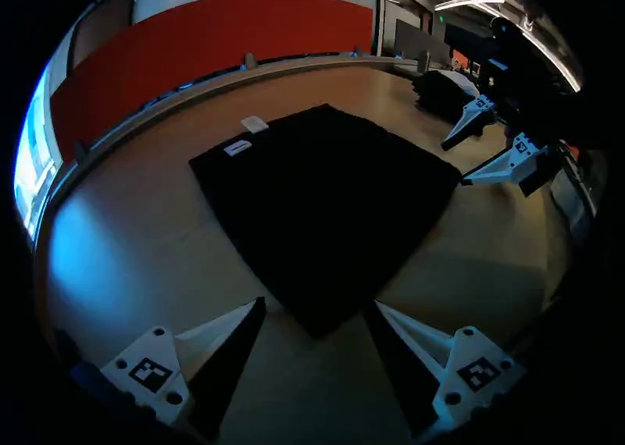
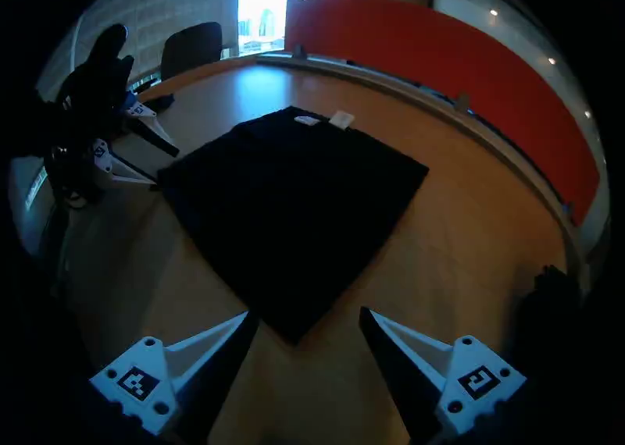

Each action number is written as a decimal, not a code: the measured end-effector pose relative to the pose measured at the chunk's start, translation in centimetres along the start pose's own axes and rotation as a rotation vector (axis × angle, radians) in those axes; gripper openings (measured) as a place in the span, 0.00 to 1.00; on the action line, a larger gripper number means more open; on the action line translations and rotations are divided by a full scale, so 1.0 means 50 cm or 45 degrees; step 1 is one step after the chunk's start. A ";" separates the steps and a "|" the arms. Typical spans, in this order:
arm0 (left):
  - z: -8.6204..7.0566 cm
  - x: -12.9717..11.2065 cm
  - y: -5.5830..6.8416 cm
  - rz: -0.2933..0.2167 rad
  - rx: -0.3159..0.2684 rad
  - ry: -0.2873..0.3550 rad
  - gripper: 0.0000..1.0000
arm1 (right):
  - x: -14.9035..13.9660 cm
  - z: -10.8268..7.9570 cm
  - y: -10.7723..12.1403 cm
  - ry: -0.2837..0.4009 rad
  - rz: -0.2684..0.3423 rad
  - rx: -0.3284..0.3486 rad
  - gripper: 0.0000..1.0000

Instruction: Fold towel

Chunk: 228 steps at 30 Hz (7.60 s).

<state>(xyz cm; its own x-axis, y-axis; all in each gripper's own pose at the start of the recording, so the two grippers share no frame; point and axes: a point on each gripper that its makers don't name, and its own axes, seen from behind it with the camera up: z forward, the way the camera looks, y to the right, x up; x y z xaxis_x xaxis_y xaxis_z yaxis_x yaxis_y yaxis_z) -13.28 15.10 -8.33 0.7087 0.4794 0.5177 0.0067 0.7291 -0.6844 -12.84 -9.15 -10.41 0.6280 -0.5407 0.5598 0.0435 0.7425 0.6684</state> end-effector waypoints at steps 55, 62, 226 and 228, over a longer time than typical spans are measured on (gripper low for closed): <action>-0.003 -0.009 0.010 -0.036 0.029 -0.103 0.55 | -0.007 0.010 -0.026 -0.076 0.023 0.078 0.29; -0.005 -0.010 0.004 -0.051 0.048 -0.115 0.33 | -0.006 0.010 -0.030 -0.078 0.028 0.081 0.20; 0.018 0.184 -0.089 -0.303 0.071 -0.021 0.11 | 0.143 0.009 0.112 -0.106 0.125 0.043 0.10; 0.024 0.182 -0.092 -0.310 0.073 -0.026 0.11 | 0.142 0.016 0.113 -0.111 0.131 0.042 0.11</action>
<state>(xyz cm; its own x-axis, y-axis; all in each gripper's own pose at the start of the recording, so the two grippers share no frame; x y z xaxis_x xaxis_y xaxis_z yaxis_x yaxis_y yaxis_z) -7.70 16.68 0.16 0.6768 0.2955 0.6743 0.1351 0.8505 -0.5083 -8.73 -9.12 -2.27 0.5577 -0.4961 0.6655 -0.0441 0.7829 0.6205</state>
